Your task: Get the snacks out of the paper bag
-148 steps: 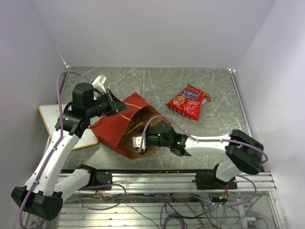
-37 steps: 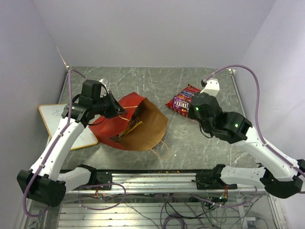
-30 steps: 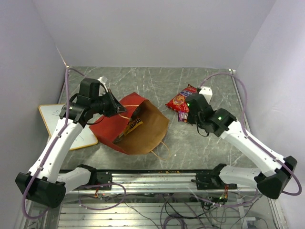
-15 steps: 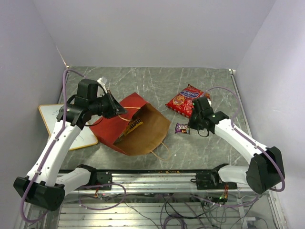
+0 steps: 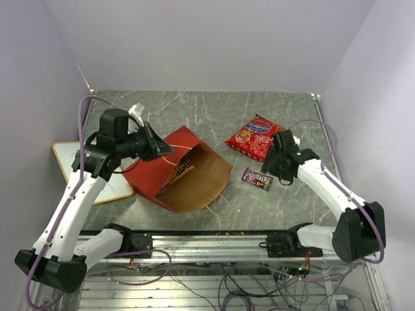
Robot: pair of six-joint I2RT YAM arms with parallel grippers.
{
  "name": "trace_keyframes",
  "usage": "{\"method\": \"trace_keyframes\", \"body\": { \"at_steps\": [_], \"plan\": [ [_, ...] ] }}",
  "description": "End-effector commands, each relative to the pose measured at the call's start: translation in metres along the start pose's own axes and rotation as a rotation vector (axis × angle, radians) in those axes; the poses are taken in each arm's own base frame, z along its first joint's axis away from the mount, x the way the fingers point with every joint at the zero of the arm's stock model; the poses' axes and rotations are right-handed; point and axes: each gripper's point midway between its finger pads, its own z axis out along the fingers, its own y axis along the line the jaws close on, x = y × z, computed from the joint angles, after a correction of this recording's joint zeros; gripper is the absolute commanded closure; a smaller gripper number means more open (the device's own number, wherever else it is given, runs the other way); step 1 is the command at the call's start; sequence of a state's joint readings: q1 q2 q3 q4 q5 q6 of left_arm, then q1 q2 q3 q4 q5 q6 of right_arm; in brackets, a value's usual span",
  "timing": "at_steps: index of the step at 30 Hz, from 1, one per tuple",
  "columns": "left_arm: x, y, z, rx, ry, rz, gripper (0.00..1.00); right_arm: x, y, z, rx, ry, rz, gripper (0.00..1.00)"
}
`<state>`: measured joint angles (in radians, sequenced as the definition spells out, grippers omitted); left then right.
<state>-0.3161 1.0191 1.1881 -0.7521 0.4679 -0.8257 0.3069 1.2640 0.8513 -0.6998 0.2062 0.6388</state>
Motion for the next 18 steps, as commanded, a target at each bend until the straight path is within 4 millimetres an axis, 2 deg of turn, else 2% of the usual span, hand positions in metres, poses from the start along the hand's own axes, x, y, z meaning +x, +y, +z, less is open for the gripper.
{"method": "trace_keyframes", "body": {
  "at_steps": [1,4,6,9,13,15,18],
  "plan": [
    [0.002,-0.02,-0.009,0.077,0.0,-0.038,0.93,-0.019,0.004,-0.039,-0.05,-0.055,0.018,0.35],
    [0.004,-0.027,-0.012,0.111,0.009,-0.064,0.93,-0.002,0.045,-0.055,-0.288,0.015,0.033,0.29],
    [0.002,-0.027,-0.013,0.091,0.013,-0.051,0.93,0.008,0.063,-0.064,-0.371,0.024,0.045,0.28],
    [-0.001,-0.026,-0.011,0.067,0.023,-0.036,0.93,0.013,0.093,-0.088,-0.462,-0.069,0.02,0.26],
    [-0.007,-0.035,-0.01,0.104,0.011,-0.044,0.93,0.029,0.14,-0.129,-0.668,-0.15,-0.049,0.22],
    [-0.011,-0.038,-0.01,0.111,-0.007,-0.041,0.93,0.037,0.158,-0.148,-0.734,-0.217,-0.133,0.22],
    [-0.012,-0.036,-0.01,0.103,-0.02,-0.03,0.93,0.05,0.18,-0.164,-0.772,-0.347,-0.321,0.22]
  ]
}}
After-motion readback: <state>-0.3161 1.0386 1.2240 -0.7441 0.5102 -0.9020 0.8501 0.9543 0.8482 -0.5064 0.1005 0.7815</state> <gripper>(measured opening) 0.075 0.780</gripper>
